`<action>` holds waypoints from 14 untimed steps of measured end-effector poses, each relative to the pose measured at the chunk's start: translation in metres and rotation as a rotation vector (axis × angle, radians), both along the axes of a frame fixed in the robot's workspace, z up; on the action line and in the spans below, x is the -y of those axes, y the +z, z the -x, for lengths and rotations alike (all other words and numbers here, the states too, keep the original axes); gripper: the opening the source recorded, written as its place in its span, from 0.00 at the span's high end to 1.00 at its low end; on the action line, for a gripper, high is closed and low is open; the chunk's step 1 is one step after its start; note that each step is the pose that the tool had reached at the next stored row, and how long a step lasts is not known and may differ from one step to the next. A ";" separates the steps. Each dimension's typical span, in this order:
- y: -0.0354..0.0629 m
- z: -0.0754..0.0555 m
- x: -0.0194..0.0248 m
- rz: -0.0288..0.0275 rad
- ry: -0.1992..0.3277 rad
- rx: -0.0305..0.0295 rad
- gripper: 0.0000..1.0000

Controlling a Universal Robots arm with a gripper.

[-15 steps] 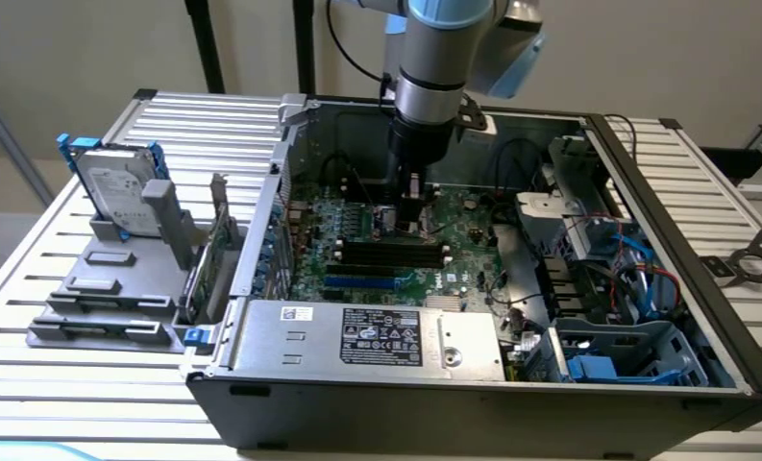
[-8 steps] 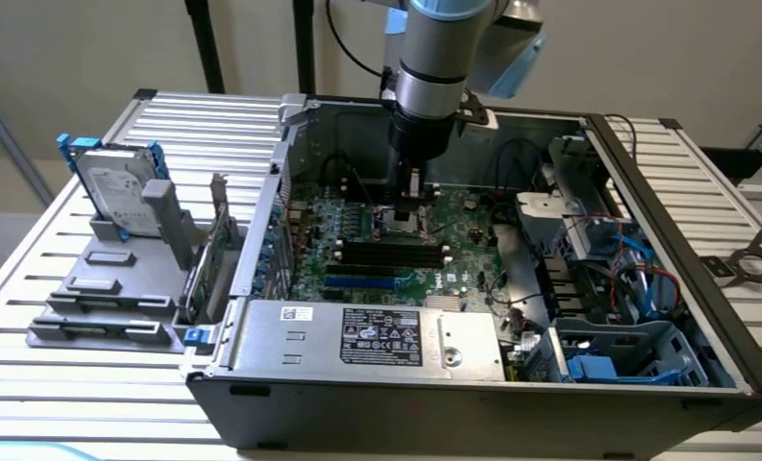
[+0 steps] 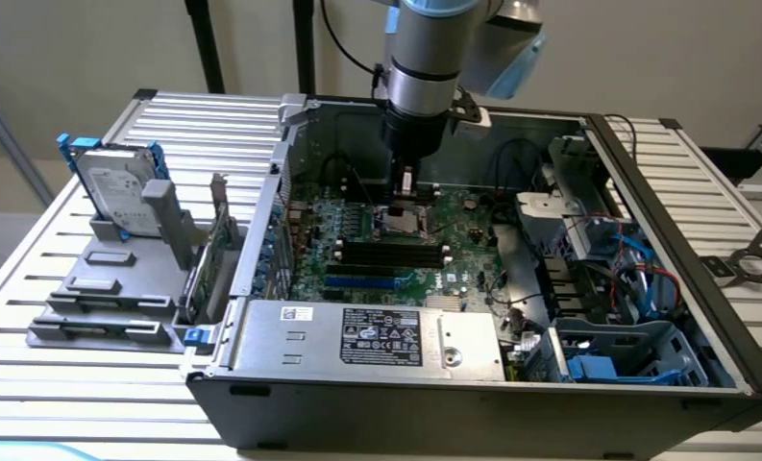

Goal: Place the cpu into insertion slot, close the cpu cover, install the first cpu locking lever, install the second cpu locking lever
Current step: 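Place the cpu into insertion slot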

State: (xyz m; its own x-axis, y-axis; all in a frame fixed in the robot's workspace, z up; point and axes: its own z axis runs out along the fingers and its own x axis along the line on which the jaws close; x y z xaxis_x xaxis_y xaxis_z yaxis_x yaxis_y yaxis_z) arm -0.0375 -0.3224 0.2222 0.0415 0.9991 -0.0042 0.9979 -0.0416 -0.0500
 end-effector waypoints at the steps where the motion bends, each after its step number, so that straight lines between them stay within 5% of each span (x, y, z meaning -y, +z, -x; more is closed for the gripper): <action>1: 0.0006 0.003 0.0000 -0.0001 0.000 0.0001 0.89; 14: 0.0169 0.032 0.0003 -0.0004 0.001 0.0002 0.89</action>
